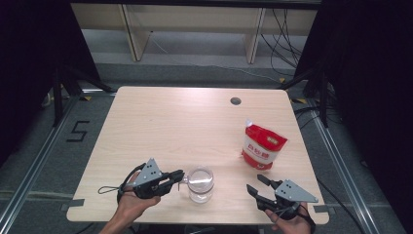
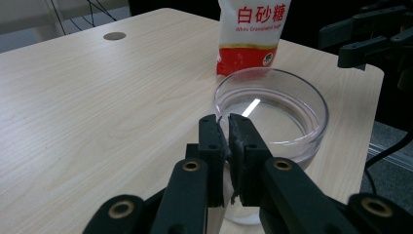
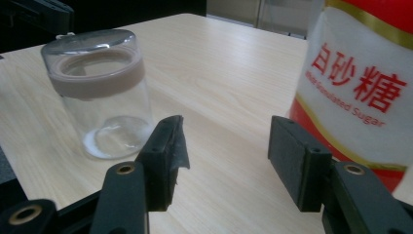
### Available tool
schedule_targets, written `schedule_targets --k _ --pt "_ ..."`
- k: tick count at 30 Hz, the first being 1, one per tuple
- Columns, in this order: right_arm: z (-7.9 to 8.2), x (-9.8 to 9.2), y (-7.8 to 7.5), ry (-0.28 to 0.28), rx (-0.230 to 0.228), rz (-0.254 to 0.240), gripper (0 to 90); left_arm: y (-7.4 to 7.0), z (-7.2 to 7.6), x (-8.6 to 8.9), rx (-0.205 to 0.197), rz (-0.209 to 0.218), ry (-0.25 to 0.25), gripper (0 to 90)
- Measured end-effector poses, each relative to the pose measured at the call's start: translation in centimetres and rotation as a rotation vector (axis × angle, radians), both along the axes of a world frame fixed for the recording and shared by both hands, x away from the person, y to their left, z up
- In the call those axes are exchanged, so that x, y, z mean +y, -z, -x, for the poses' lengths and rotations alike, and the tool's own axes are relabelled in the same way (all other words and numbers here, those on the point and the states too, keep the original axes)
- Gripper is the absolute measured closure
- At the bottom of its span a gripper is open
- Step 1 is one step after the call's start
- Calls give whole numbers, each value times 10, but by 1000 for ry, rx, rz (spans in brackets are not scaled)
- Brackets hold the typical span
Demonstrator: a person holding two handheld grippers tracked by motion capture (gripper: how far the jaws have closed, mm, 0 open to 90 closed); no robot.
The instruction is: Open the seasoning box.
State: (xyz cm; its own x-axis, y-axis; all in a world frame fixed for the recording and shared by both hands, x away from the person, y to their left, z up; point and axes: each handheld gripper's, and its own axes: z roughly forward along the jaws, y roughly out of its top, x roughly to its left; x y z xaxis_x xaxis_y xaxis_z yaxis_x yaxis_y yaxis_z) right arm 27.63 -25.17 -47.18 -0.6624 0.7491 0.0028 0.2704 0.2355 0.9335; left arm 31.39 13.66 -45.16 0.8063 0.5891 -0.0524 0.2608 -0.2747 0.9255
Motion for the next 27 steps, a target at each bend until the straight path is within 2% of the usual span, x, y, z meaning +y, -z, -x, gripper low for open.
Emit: schedule_targets --k 1,2,3,4,8,9,11,12,14,15,16,19,21,24,25,26,27 --pt "0 2 -1 -16 1 -2 483 0 1 0 13 7 -9 835" --pt "1 4 -2 -4 3 -3 483 0 0 0 6 2 -4 835" --pt "0 5 -2 -30 -3 -3 483 0 0 0 5 0 -2 835" --pt "0 9 -3 -34 -10 4 499 0 1 0 16 7 -16 836" --pt "0 15 -5 -53 -4 -8 532 0 1 0 13 5 -11 837" --pt "0 17 -4 -63 36 -33 540 0 1 0 16 8 -15 837" --pt "-2 19 -3 -59 18 -40 536 0 1 0 17 7 -11 836" --pt "-1 22 -2 -68 49 -45 554 0 2 0 14 4 -12 837" --pt "-2 23 -3 -90 44 -34 572 0 1 0 15 4 -11 837" --pt "-3 27 -3 -109 26 -44 590 0 1 0 15 3 -11 837" --pt "-1 28 -4 -91 32 -35 595 0 1 0 14 3 -11 836" --pt "-1 30 -4 -103 48 -34 615 1 1 0 10 14 -7 836" --pt "-2 30 -4 -102 27 -14 636 1 1 0 9 12 -6 837" --pt "-1 32 -5 -108 26 -26 661 1 1 1 9 11 -8 837" --pt "0 34 -6 -100 13 -20 680 1 1 1 10 10 -5 836" --pt "-2 34 -5 -116 -6 -3 690 1 1 1 10 10 -5 836" --pt "-2 35 -5 -123 -1 -4 694 1 1 1 9 9 -4 836"
